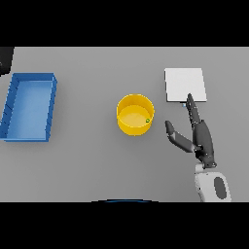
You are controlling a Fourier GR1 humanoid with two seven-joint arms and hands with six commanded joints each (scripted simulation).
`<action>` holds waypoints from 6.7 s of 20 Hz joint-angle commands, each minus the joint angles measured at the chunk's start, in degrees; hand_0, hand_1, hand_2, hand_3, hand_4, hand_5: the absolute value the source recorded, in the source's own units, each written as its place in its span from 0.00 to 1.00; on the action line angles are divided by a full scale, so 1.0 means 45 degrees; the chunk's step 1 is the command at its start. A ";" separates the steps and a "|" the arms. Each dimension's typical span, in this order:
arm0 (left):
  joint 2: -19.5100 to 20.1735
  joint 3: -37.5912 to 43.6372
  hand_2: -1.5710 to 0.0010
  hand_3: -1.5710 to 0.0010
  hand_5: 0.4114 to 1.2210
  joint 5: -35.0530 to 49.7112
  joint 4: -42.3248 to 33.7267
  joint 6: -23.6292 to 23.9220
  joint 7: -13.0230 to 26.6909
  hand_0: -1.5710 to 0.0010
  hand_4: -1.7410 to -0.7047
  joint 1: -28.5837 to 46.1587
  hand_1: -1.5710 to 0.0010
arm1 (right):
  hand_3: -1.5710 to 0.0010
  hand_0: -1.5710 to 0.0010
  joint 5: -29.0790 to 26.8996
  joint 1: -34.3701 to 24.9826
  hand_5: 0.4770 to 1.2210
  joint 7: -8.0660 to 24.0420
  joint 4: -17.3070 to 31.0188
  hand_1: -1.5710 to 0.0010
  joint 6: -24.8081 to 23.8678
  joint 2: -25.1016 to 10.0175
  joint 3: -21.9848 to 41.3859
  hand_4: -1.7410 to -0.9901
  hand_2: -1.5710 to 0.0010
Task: Pick up the red beaker and tilt it to pour out 1 green nut into yellow bowl. Pick up the yellow bowl and place it on the metallic measuring scale.
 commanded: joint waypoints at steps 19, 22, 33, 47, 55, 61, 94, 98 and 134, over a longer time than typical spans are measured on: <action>0.0355 0.3977 0.00 0.12 1.00 0.6640 0.1318 0.3653 0.1285 0.00 0.00 0.5314 0.00 | 1.00 1.00 0.0164 0.0045 0.30 -0.0486 0.0144 1.00 0.0330 -0.0469 0.0100 0.72 1.00; 0.0050 0.4154 0.00 0.12 1.00 0.7010 0.1685 0.3813 0.0941 0.00 0.00 0.5769 0.00 | 1.00 1.00 0.0011 -0.0028 0.29 -0.0390 0.0261 1.00 0.0394 -0.0494 0.0000 0.73 1.00; -0.1505 0.4413 0.47 0.55 0.35 0.5368 1.0483 -0.0433 -0.4439 0.36 0.78 0.2173 0.44 | 1.00 1.00 0.0206 0.0017 0.26 -0.0277 0.0180 1.00 0.0328 -0.0468 0.0106 0.77 1.00; -0.2268 0.4809 0.98 0.98 0.32 0.4832 1.5261 0.0773 -0.7994 0.97 0.99 0.0032 0.98 | 1.00 1.00 0.1063 -0.0126 0.29 0.0354 -0.0192 1.00 0.0263 -0.0811 0.0482 0.79 1.00; -0.1879 0.5286 1.00 1.00 0.31 0.4623 1.4353 0.0851 -0.7993 1.00 0.99 0.0210 1.00 | 1.00 1.00 0.4745 -0.3118 0.30 0.0427 0.0763 1.00 0.2876 -0.3891 0.2781 0.69 1.00; -0.1671 0.5796 1.00 1.00 0.33 0.3962 1.4387 0.1048 -0.7981 1.00 0.99 0.0159 1.00 | 1.00 1.00 0.7285 -0.5584 0.31 -0.0561 0.2047 1.00 0.4202 -0.4879 0.5015 0.70 1.00; 0.1623 1.0465 1.00 1.00 0.35 -0.0755 1.4745 0.3404 -0.7994 1.00 0.98 -0.0092 1.00 | 0.29 0.11 0.9102 -0.9516 0.94 -0.1458 0.6727 0.12 0.6643 -0.3866 0.7864 0.09 0.22; 0.1903 1.0855 1.00 1.00 0.35 -0.1246 1.4929 0.3678 -0.7986 1.00 0.99 -0.0085 1.00 | 0.20 0.04 0.8981 -0.9417 0.97 -0.1587 0.6727 0.05 0.6270 -0.4006 0.7732 0.04 0.17; 0.2797 1.1794 1.00 1.00 0.37 -0.2330 1.6400 0.4647 -0.7796 1.00 0.98 -0.0754 1.00 | 0.19 0.00 0.8702 -1.0766 1.00 -0.0612 1.0714 0.00 0.3832 -0.5944 0.3849 0.00 0.07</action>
